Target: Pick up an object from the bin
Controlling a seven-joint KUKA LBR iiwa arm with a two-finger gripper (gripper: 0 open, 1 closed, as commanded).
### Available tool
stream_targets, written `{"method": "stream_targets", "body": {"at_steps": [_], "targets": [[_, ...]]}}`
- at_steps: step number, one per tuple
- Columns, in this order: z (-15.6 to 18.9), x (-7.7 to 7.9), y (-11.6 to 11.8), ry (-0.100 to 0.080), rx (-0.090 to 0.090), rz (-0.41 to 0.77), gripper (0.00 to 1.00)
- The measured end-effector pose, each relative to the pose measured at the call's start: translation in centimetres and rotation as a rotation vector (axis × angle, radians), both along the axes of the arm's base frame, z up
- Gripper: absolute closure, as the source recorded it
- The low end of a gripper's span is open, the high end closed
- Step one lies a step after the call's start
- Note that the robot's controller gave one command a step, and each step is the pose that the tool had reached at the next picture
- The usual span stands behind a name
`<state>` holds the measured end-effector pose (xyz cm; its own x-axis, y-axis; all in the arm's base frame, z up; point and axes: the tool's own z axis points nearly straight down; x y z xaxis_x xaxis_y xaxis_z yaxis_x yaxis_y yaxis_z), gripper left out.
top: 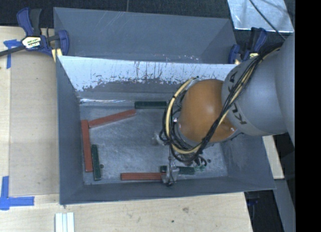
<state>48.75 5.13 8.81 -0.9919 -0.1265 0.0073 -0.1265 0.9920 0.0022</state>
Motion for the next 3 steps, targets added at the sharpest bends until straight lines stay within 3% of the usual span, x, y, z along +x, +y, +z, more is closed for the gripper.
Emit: {"method": "stream_targets", "body": {"at_steps": [1,2,3], "targets": [[-1.2,6.3,-5.5,-0.015,-0.004,-0.034,0.00],[1.0,7.1,5.0,-0.013,0.004,-0.040,0.00],[-1.0,13.3,13.5,-0.013,0.001,0.176,0.00]]}}
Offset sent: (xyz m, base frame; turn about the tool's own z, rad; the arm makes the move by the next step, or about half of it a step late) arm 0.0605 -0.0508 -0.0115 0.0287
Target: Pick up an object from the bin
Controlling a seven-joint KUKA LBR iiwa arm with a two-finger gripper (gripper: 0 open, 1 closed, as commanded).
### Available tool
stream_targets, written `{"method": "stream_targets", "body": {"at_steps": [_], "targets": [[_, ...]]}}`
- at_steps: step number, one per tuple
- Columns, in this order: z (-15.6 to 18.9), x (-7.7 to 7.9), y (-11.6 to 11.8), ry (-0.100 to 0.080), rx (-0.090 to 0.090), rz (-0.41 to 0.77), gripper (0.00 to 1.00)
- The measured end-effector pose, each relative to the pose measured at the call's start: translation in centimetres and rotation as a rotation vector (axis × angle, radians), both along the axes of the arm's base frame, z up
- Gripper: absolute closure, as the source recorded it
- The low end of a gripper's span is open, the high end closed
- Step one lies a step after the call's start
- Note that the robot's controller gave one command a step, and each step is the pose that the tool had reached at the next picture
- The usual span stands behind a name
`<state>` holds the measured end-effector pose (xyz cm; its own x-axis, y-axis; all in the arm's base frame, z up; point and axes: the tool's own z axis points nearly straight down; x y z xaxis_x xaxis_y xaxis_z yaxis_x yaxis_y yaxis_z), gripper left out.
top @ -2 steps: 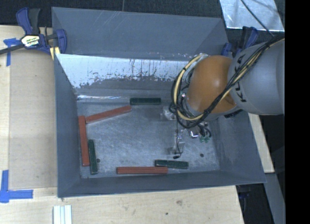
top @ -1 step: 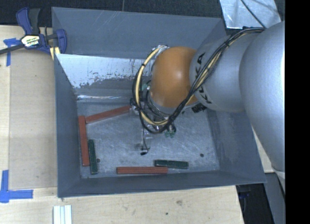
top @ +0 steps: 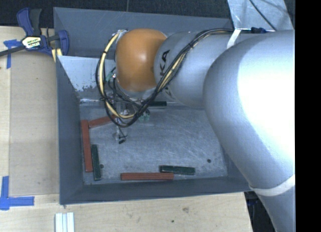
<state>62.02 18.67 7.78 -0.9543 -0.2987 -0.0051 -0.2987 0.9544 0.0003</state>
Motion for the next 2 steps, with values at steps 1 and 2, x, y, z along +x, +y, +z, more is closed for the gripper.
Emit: {"method": "stream_targets", "body": {"at_steps": [1,2], "targets": [[0.0,0.0,0.0,0.000,0.000,0.001,1.00],[16.2,-3.6,-1.9,-0.007,-0.001,0.347,1.00]]}}
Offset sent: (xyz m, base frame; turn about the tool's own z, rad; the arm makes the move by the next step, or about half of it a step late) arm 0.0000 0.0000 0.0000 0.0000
